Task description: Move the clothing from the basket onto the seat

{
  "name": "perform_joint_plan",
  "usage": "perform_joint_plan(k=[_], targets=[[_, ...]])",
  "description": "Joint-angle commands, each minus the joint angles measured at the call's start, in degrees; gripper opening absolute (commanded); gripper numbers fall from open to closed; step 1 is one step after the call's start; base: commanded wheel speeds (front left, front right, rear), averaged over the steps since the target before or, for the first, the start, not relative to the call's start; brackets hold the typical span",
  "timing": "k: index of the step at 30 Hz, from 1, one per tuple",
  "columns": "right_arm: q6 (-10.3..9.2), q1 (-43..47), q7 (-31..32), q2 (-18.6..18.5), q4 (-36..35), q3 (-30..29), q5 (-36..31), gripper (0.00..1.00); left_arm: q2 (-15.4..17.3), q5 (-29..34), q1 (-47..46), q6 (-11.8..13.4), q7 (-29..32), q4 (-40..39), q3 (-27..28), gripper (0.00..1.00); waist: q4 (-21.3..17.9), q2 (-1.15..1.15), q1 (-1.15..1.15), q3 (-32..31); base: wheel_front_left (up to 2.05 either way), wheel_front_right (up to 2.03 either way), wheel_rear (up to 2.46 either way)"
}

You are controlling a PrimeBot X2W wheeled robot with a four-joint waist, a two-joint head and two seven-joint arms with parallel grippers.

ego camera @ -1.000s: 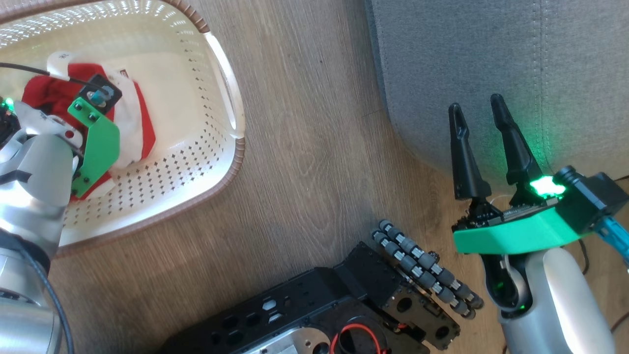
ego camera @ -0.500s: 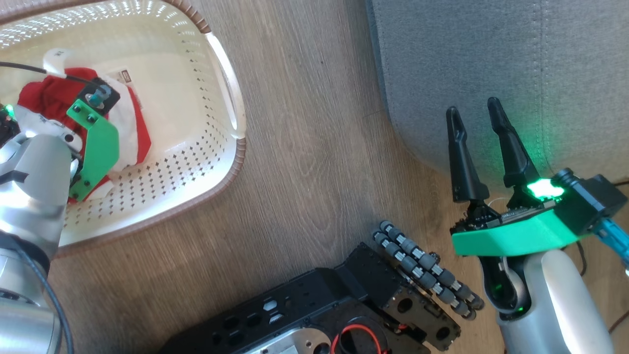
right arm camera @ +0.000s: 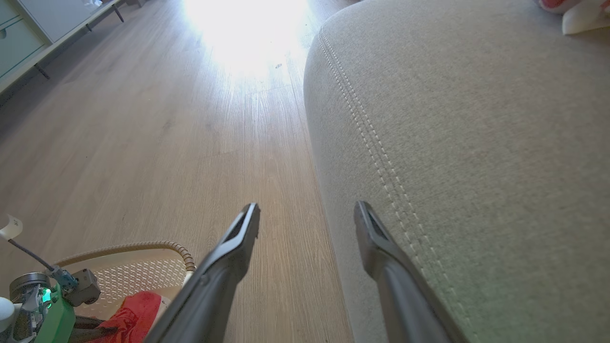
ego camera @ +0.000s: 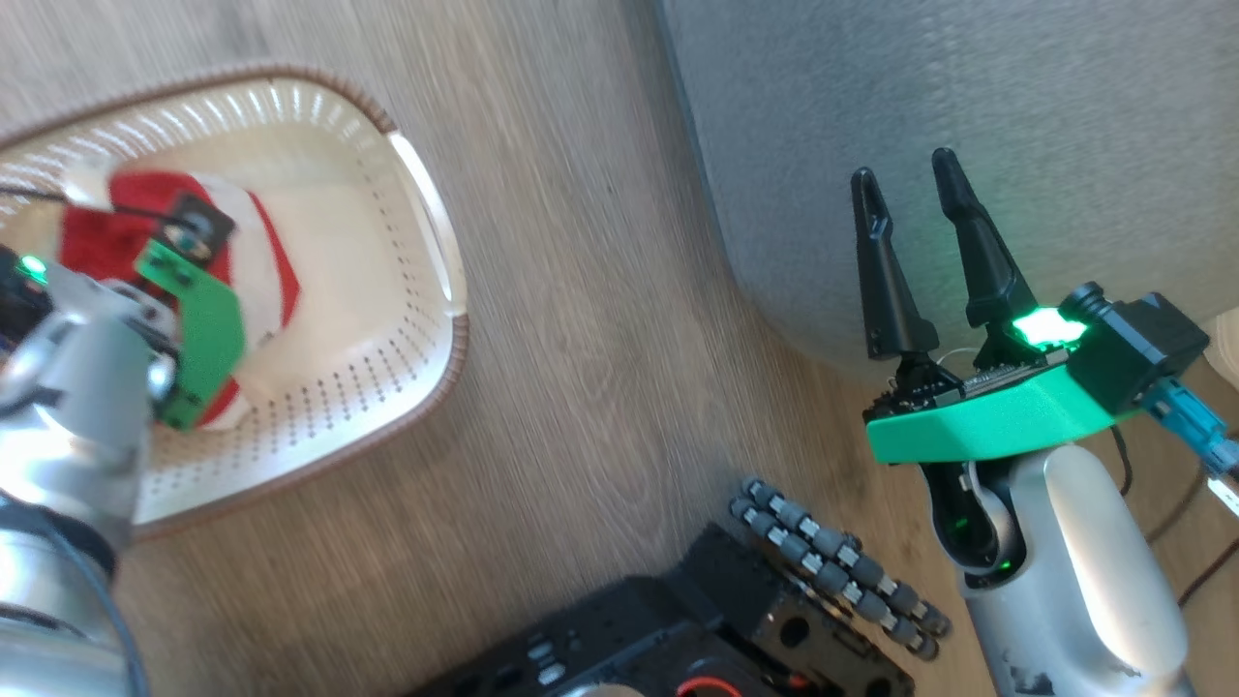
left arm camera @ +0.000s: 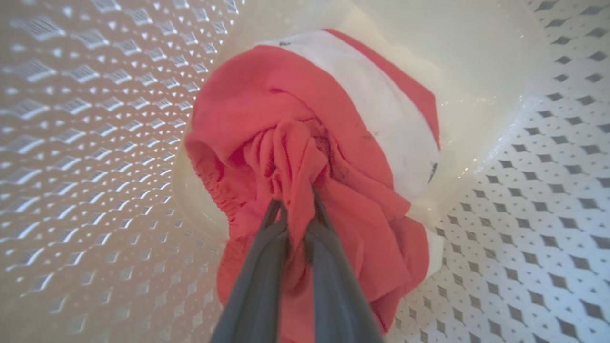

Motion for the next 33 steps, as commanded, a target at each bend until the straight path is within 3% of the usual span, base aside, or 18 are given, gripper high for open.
perform_joint_plan(k=[1, 15, 21, 33], targets=[[-0.01, 2.04, -0.37, -0.58, -0.92, 0.63, -0.63, 1.0, 0.19, -0.61, 2.35, 0.37, -1.15, -0.53, 1.6, 0.0, 1.29, 0.0, 0.0, -4.63, 0.0, 0.0, 0.0], [-0.01, 5.27, -0.37, -0.58, 2.75, -1.98, -3.98, 1.0, -7.6, -6.26, 9.75, 2.74, -16.41, -0.76, 3.82, 0.0, 8.53, 0.0, 0.0, -22.54, 0.0, 0.0, 0.0], [-0.01, 7.09, -0.37, -0.58, 4.01, -3.62, -5.15, 1.0, -10.03, -7.79, 11.9, 3.56, -19.35, -3.13, 4.16, 0.0, 11.5, 0.0, 0.0, -28.3, 0.0, 0.0, 0.0], [-0.01, 10.4, -0.37, -0.58, 6.33, -4.41, -7.4, 1.0, -11.91, -11.04, 20.25, 7.38, -19.63, -24.4, 7.7, 0.0, 15.19, 0.0, 0.0, -38.69, 0.0, 0.0, 0.0]])
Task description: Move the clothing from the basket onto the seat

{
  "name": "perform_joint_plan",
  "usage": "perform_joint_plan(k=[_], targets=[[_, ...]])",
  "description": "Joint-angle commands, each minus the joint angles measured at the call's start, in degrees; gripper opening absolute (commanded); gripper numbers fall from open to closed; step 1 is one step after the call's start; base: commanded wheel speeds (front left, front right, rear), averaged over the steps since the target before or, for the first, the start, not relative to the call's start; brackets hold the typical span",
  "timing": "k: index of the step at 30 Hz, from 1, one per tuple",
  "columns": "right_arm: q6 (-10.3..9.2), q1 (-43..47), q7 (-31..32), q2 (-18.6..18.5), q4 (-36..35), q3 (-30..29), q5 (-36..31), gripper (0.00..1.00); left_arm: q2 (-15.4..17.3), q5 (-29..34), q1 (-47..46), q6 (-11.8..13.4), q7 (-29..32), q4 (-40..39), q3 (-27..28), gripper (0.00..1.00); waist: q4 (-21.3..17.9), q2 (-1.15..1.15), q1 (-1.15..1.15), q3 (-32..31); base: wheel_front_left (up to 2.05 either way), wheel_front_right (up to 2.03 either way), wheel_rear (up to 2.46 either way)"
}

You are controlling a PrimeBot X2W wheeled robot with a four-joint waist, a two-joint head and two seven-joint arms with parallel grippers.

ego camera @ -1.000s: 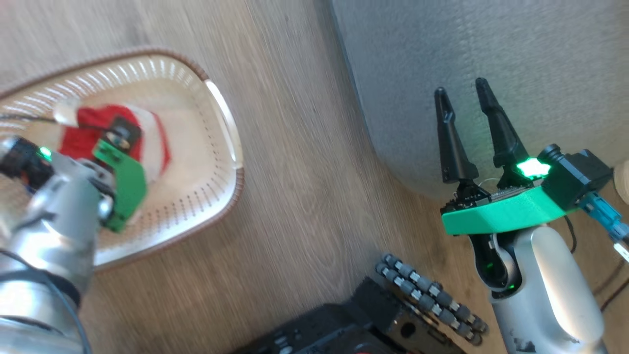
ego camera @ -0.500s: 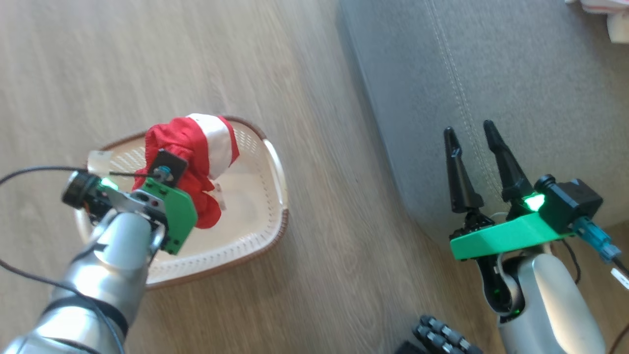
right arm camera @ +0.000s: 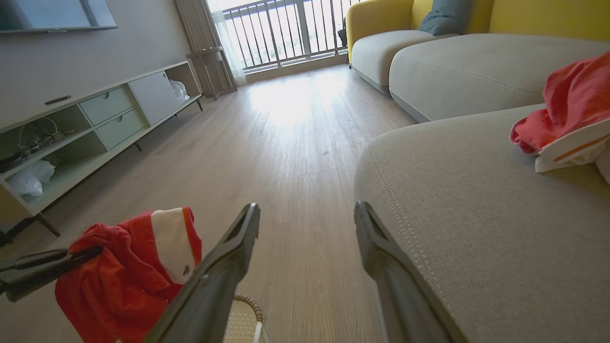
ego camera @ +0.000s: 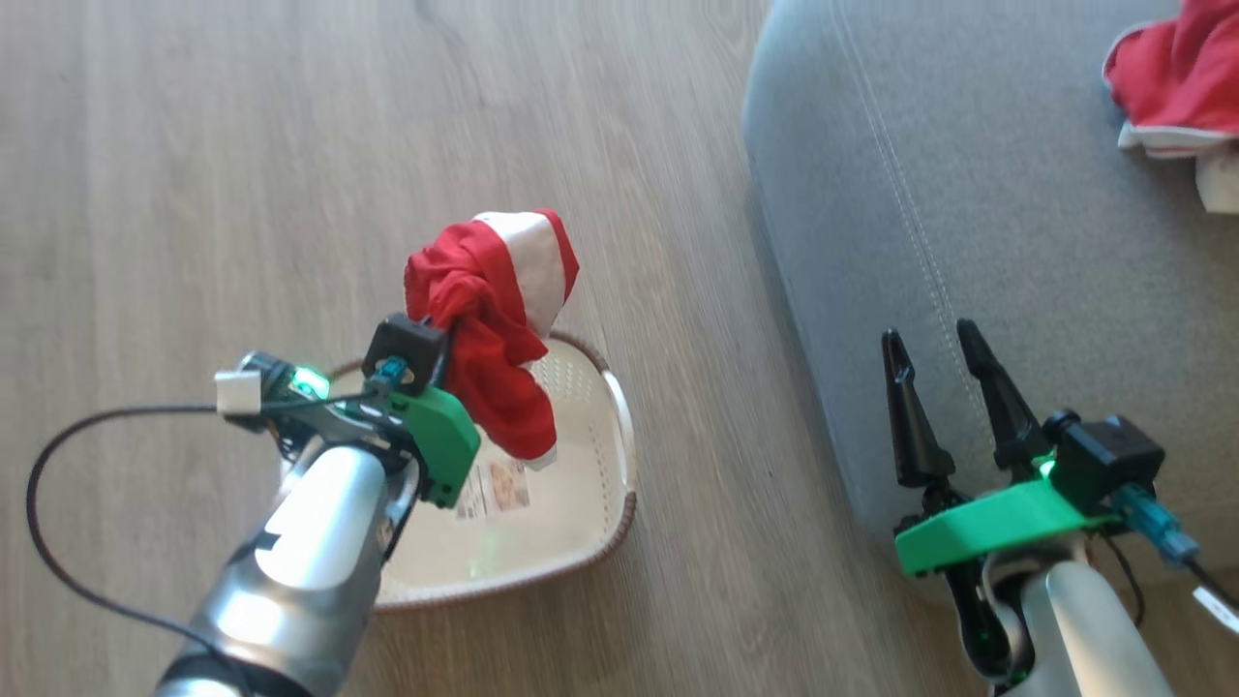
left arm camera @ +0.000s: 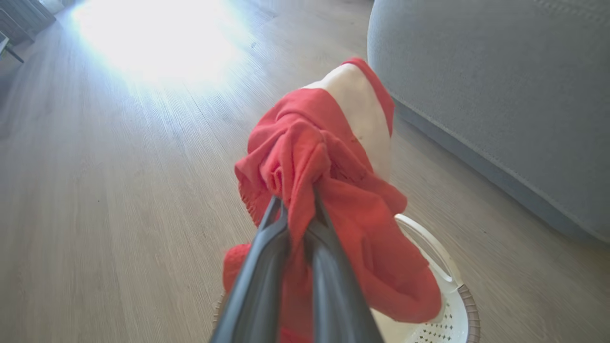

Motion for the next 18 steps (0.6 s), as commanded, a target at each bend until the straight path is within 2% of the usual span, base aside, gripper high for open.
perform_joint_plan(k=[1, 10, 18], targets=[[-0.01, 0.48, -0.37, -0.52, -1.46, 1.25, -0.66, 1.0, 0.69, -0.68, -0.49, 0.58, -0.78, -3.36, 2.55, 0.0, 1.54, -0.01, 0.01, -3.02, 0.0, 0.0, 0.0], [-0.01, 2.72, -0.37, -0.52, -1.14, 1.2, -1.63, 1.0, -0.01, -1.17, 3.27, 2.38, -0.78, -18.0, 6.85, 0.0, 3.13, -0.01, 0.01, -7.33, 0.0, 0.0, 0.0], [-0.01, 4.01, -0.37, -0.52, -0.77, 1.89, -1.99, 1.0, -1.17, -0.78, 6.21, 2.65, -0.78, -30.73, 9.74, 0.0, 3.78, -0.01, 0.01, -9.4, 0.0, 0.0, 0.0]])
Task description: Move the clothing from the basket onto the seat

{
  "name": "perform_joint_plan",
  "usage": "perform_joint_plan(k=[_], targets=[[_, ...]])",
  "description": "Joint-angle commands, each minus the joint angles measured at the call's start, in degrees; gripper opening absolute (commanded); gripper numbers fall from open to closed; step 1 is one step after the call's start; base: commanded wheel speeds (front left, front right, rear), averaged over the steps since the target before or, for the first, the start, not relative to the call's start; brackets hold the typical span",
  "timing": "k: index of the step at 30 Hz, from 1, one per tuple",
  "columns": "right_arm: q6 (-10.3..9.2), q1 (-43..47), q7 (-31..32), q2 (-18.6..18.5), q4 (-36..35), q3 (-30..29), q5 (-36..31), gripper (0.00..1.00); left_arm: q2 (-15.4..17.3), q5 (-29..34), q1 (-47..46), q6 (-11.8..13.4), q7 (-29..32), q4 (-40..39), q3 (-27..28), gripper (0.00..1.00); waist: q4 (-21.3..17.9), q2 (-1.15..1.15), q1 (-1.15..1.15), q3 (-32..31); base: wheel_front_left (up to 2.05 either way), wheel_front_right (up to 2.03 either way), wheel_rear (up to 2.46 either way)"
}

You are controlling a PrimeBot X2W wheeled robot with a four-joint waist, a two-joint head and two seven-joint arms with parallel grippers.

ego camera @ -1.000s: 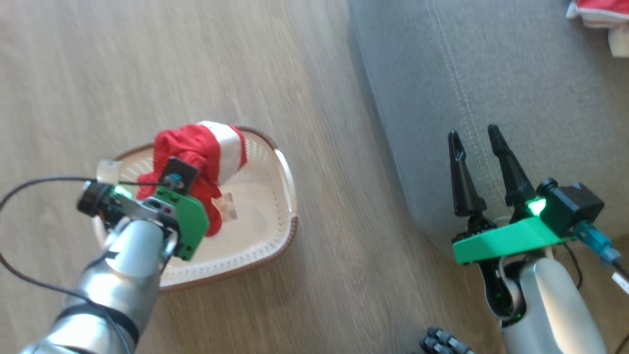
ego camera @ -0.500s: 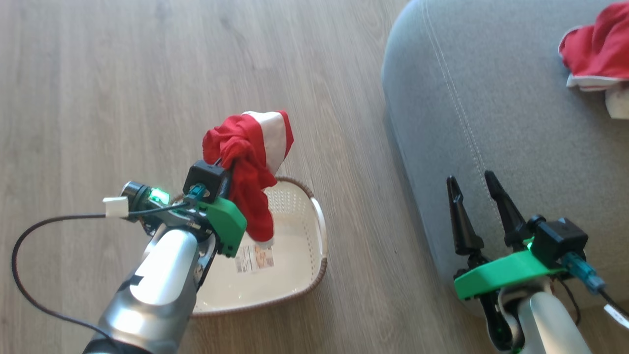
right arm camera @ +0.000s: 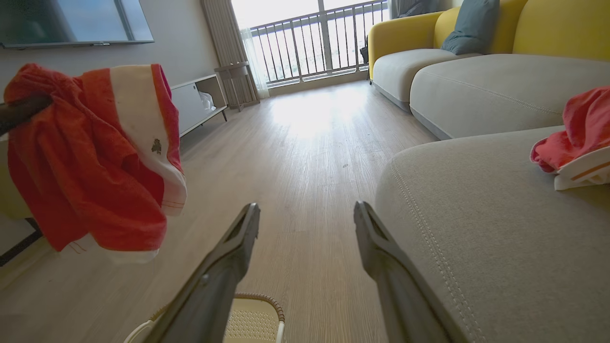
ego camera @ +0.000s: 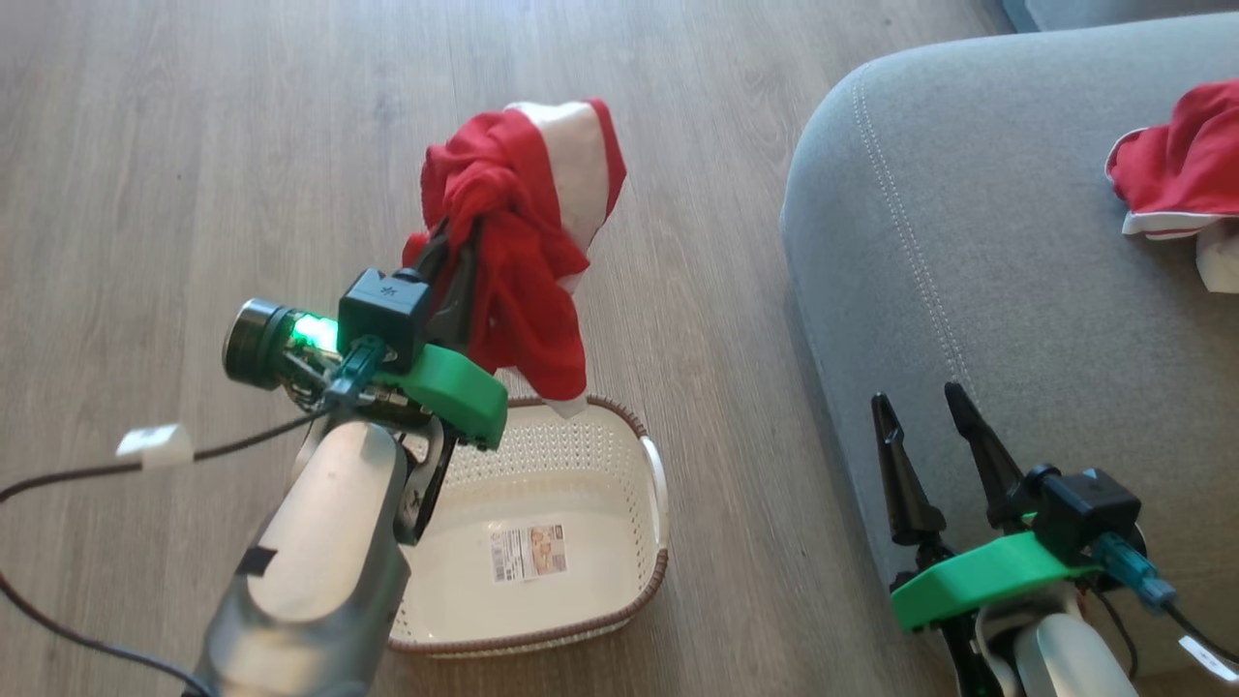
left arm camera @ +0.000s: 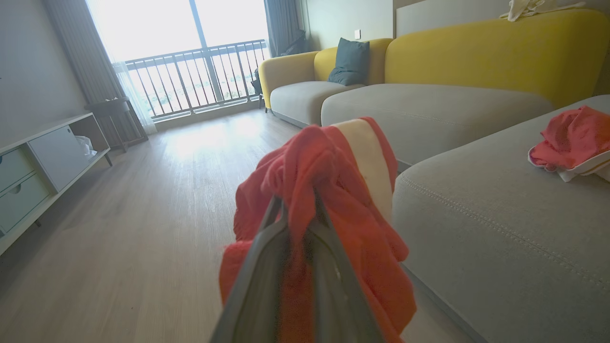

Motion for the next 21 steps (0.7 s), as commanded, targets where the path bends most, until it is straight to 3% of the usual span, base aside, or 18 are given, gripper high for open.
perform_joint_plan(k=[1, 11, 16, 21], targets=[[-0.01, -0.89, -0.37, -0.52, -1.47, 1.49, -0.49, 1.0, 0.3, 0.45, -1.42, 0.29, -0.72, -4.26, 2.55, 0.0, 0.1, 0.0, 0.01, -0.31, 0.0, 0.0, 0.0], [-0.01, 0.62, -0.37, -0.52, -1.42, 1.88, -0.71, 1.0, -0.72, 0.4, 3.38, -1.29, -0.72, -19.52, 1.96, 0.0, 0.32, 0.0, 0.01, -1.98, 0.0, 0.0, 0.0], [-0.01, 1.11, -0.37, -0.64, -1.55, 1.68, -0.59, 1.0, -0.89, 0.87, 5.28, -2.88, -0.72, -22.71, -1.67, 0.0, 0.76, 0.0, 0.01, -2.43, 0.0, 0.0, 0.0], [-0.01, 1.14, -0.37, -0.69, -1.75, 1.88, -0.45, 1.0, -0.92, 0.47, 6.61, -2.82, -0.72, -23.83, -3.84, 0.0, 0.94, 0.0, 0.01, -2.64, 0.0, 0.0, 0.0]])
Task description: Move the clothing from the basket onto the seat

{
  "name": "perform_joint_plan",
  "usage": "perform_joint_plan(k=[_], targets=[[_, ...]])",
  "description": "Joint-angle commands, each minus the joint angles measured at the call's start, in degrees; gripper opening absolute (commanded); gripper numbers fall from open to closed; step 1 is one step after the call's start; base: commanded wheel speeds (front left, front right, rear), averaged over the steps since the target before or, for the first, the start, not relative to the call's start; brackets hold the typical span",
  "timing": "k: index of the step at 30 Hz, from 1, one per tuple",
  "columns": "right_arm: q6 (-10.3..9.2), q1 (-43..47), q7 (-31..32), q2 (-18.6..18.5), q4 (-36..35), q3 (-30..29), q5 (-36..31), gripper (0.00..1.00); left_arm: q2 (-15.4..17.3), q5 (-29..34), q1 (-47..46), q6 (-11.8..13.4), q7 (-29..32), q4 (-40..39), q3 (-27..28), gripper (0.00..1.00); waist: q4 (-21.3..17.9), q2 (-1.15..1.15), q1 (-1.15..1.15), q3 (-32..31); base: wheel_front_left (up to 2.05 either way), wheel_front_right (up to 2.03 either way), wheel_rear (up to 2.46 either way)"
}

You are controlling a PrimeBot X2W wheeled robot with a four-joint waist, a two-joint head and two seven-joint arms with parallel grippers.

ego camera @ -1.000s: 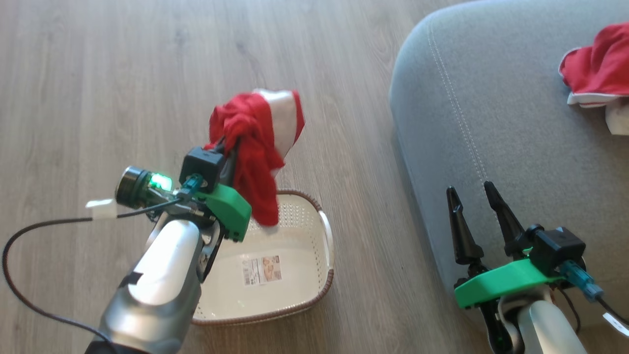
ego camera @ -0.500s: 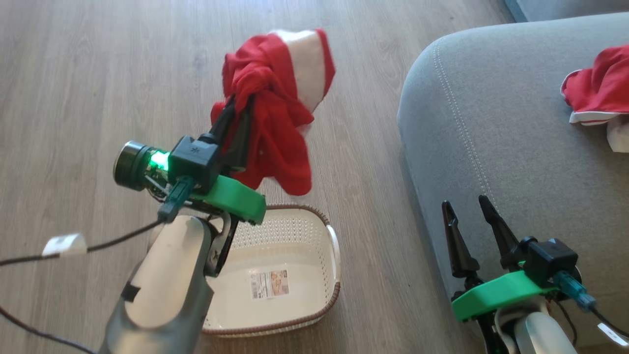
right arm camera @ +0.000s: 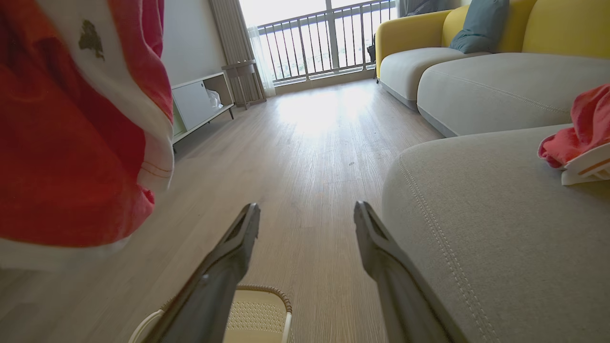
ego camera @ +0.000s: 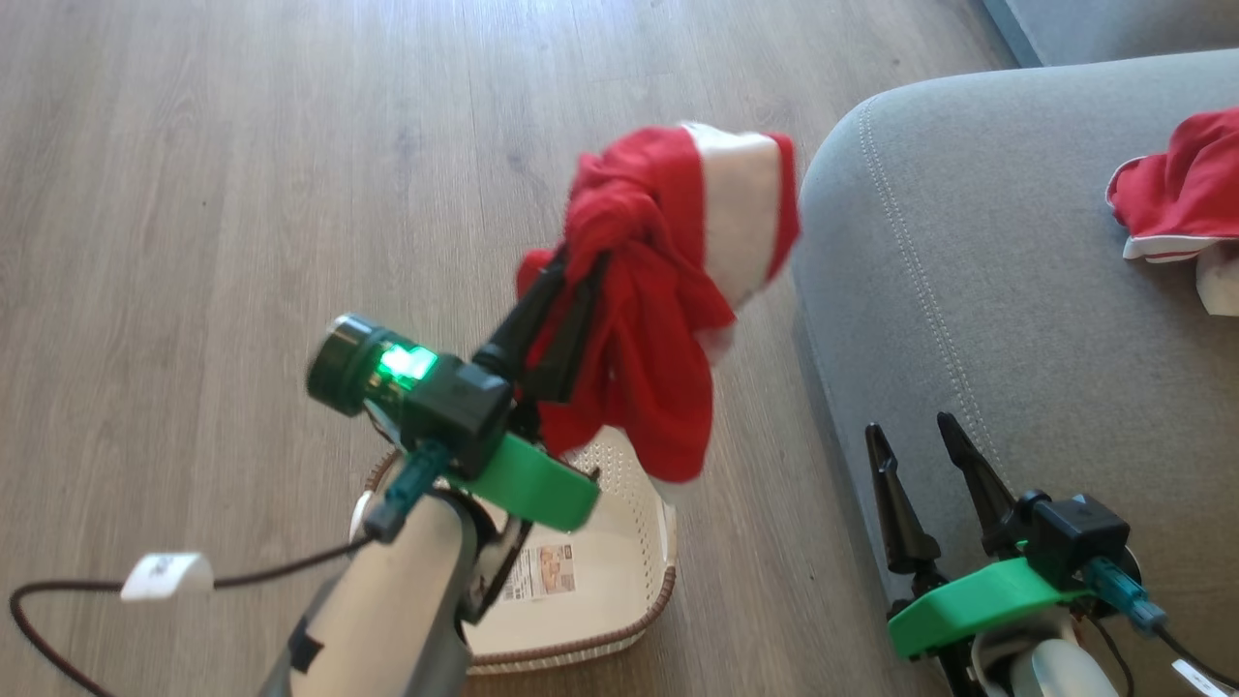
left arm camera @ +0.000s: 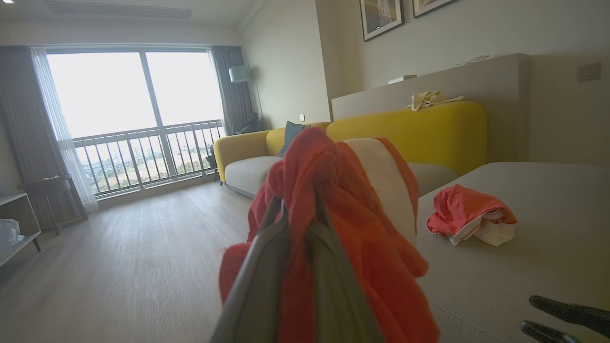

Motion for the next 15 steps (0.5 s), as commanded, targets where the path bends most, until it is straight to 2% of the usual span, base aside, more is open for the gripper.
perform_joint_plan(k=[1, 7, 15], targets=[[-0.01, -1.35, -0.37, -0.68, -2.03, 1.39, 0.0, 1.0, 0.04, -0.27, -1.74, 0.26, -0.29, -2.63, 1.72, 0.0, -0.01, 0.0, 0.0, 0.03, 0.0, 0.0, 0.0], [-0.01, -1.82, -0.37, -0.65, -2.22, 1.91, 0.11, 1.0, 0.03, -2.03, -0.19, 1.99, -0.29, -5.58, 1.02, 0.0, -0.06, 0.0, 0.0, 0.5, 0.0, 0.0, 0.0], [-0.01, -2.07, -0.37, -0.66, -2.33, 1.78, -0.04, 1.0, 0.02, -2.16, -0.32, 2.27, -0.29, -5.78, 1.33, 0.0, 0.18, 0.0, 0.0, 0.66, 0.0, 0.0, 0.0]])
